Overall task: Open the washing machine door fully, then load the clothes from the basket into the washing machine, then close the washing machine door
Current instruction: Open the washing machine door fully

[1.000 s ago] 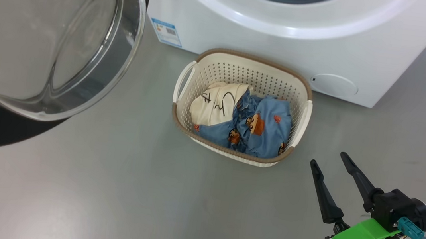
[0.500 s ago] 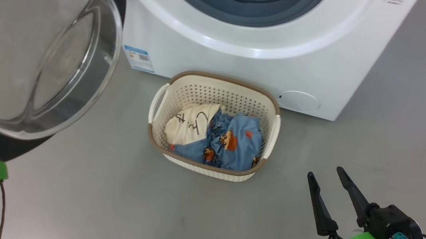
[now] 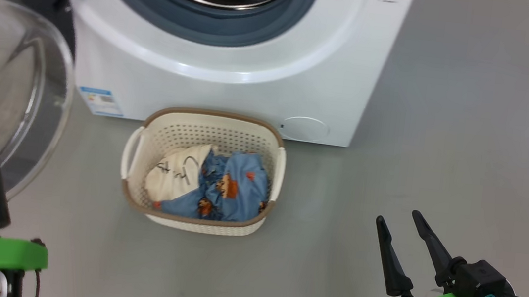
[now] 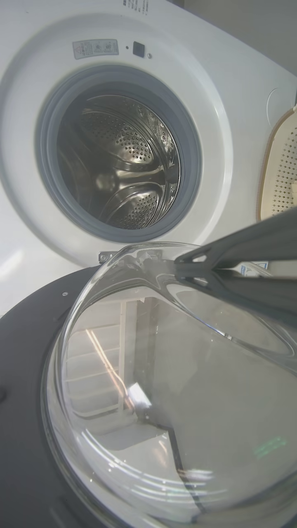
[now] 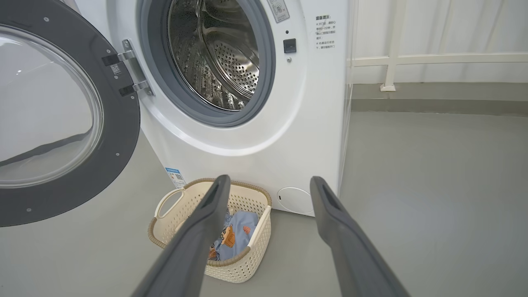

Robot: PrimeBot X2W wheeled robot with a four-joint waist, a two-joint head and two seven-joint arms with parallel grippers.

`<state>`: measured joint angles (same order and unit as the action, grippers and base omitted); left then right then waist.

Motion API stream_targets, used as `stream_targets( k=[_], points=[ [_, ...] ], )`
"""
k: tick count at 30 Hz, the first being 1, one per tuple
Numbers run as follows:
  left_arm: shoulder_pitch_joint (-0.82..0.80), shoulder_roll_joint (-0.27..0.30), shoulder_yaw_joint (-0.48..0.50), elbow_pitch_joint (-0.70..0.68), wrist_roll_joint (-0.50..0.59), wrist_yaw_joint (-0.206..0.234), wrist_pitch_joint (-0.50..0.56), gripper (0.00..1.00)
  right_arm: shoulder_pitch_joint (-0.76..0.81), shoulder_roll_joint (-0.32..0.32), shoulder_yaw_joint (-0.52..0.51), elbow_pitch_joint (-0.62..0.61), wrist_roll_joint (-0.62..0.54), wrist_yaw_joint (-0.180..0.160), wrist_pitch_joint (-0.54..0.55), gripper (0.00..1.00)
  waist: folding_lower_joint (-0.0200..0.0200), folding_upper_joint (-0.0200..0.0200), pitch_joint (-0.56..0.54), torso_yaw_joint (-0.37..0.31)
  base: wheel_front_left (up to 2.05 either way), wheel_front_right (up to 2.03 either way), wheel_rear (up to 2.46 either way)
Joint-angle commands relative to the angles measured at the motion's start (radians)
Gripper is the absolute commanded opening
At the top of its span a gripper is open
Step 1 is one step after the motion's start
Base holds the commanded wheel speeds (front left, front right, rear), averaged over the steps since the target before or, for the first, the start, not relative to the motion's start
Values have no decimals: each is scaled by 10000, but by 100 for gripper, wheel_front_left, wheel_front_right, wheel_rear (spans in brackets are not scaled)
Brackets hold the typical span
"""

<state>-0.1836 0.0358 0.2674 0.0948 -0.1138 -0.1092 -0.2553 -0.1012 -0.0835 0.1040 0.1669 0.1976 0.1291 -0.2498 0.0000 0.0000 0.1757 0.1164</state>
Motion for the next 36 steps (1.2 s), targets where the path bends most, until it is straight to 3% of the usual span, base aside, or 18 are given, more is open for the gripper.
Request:
stream_targets(
  k=[1, 8, 9, 11, 36],
  points=[
    [107, 209, 230, -200, -147, 102, -14, 0, 63, 76, 184, -294, 104, 16, -114, 100, 0, 0, -156, -760, 0, 0, 0],
    [794, 161, -98, -162, -461, 528, -42, 0, 364, 169, 37, -591, 24, 16, -118, 100, 0, 0, -223, -1458, 0, 0, 0],
    [896, 158, -188, -174, -510, 568, -45, 24, 434, 175, 15, -630, 22, 16, -118, 100, 0, 0, -232, -1504, 0, 0, 0],
    [1132, 154, -380, -216, -500, 658, -50, 100, 560, 183, -17, -702, 11, 16, -118, 100, 0, 0, -279, -1596, 0, 0, 0],
    [3332, 146, -1905, -1196, -604, 1428, -64, 100, 1218, 181, -259, -1132, -55, 16, -120, 100, 0, 0, -824, -1406, 0, 0, 0]
  ],
)
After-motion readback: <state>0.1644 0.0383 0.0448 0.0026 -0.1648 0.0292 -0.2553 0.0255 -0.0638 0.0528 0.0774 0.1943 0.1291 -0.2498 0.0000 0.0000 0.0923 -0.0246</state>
